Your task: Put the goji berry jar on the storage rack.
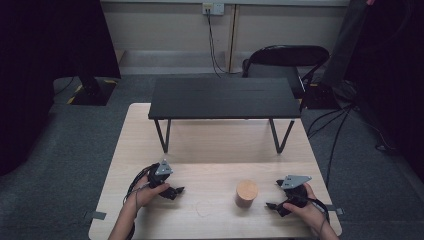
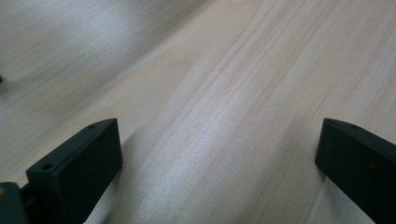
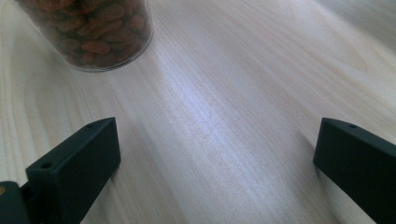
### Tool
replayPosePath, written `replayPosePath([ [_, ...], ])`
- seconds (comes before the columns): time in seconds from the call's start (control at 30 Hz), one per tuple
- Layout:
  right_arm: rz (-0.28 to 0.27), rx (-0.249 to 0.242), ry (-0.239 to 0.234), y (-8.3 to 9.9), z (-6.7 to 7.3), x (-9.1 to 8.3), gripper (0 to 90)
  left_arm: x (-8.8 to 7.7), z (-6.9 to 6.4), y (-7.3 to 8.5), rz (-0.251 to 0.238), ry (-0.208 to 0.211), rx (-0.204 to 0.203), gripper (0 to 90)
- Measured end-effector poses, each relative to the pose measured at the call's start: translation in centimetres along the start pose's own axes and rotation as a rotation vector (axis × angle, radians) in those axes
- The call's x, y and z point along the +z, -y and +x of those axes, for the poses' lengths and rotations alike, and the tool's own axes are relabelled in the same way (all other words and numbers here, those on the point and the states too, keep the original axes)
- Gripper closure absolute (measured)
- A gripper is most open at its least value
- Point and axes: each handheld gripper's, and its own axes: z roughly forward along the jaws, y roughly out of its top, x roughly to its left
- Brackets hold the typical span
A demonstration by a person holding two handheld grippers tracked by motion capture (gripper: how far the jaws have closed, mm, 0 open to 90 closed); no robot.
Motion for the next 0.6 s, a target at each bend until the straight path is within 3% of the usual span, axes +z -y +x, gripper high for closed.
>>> replayPosePath([
  [0.6,0.009,0.008,0.01,-0.26,0.26,0.05,0.0,-0.02,-0.06,0.0,0.0,-0.002,-0.003,0.0],
])
